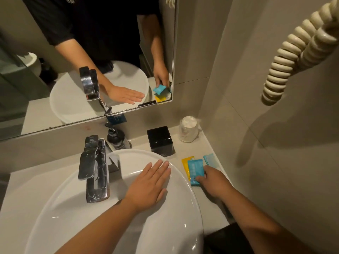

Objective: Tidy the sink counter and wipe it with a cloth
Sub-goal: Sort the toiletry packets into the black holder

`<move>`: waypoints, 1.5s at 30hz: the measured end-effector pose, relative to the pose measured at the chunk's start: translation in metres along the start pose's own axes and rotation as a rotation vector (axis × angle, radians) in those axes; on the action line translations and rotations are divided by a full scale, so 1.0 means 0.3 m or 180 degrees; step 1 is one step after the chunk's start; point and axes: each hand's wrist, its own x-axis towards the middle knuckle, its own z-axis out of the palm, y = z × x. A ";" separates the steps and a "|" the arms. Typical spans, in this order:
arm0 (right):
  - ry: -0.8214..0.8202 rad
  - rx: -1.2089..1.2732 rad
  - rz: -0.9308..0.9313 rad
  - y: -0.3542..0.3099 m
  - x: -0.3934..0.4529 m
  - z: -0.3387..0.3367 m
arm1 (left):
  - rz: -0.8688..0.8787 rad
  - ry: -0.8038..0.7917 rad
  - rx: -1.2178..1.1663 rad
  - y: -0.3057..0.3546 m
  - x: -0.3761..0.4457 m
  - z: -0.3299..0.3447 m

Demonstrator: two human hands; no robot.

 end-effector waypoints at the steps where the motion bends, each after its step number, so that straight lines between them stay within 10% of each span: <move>1: -0.0060 -0.0148 -0.0034 -0.024 0.032 -0.002 | 0.0003 -0.0019 -0.0002 -0.001 0.002 0.000; 19: 0.0223 -0.0291 0.0459 -0.122 0.156 0.035 | -0.0143 -0.0002 -0.0097 -0.001 0.003 0.014; 35: -0.0331 0.1807 -0.0152 -0.159 0.087 -0.195 | -0.0207 -0.0019 -0.0516 0.013 0.009 -0.066; 45: -0.0237 0.1701 -0.1314 -0.445 0.192 -0.240 | -0.2980 0.1946 -0.3406 0.004 0.274 -0.375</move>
